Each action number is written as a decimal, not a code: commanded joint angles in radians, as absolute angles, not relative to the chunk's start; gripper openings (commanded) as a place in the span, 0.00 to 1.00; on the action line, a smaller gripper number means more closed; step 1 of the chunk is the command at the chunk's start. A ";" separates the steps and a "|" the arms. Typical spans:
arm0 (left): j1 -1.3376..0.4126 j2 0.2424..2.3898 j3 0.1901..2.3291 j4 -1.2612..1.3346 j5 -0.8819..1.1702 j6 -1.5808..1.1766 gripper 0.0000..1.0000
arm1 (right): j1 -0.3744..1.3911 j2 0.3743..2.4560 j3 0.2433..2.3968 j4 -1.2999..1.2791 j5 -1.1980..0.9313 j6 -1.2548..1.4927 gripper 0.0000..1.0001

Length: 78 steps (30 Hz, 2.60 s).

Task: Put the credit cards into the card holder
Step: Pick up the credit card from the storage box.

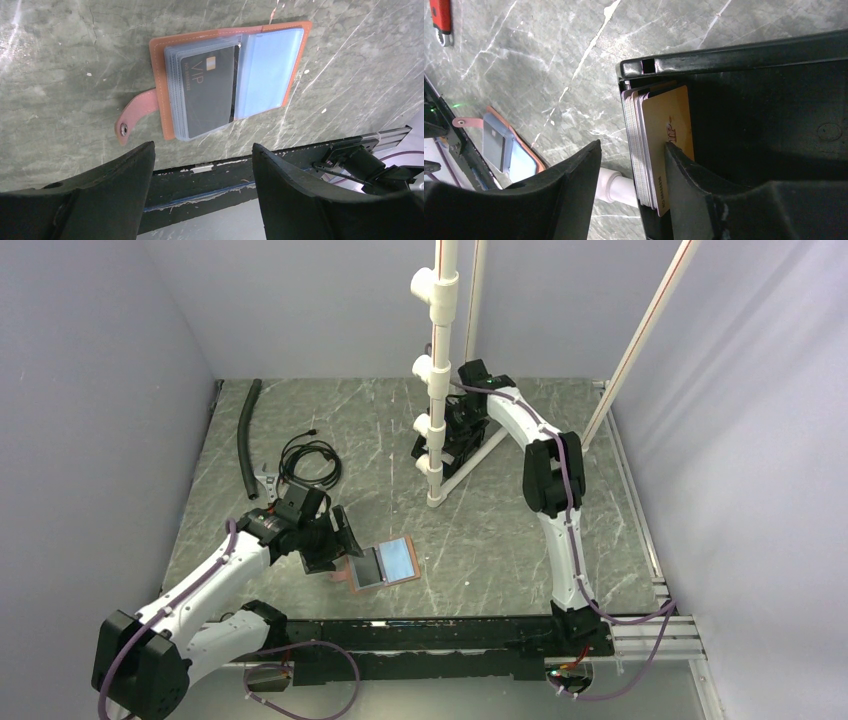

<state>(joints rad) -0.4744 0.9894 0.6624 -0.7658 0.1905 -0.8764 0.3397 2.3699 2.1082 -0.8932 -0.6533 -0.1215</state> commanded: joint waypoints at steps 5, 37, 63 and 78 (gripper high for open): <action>-0.471 0.996 0.678 -0.735 0.215 -0.856 0.77 | 0.321 2.310 2.107 -0.885 -0.709 -0.131 0.39; -0.471 0.982 0.672 -0.741 0.215 -0.851 0.77 | 0.346 2.276 2.088 -0.874 -0.696 -0.149 0.54; -0.471 0.992 0.683 -0.735 0.219 -0.845 0.77 | 0.330 2.193 2.066 -0.808 -0.616 -0.112 0.02; -0.471 0.950 0.701 -0.708 0.256 -0.853 0.78 | 0.304 1.872 1.801 -0.676 -0.045 0.279 0.00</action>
<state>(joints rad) -0.4744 0.9848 0.6624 -0.7456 0.2157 -0.8585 0.3271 2.1098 1.9469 -0.7460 -0.3809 0.0483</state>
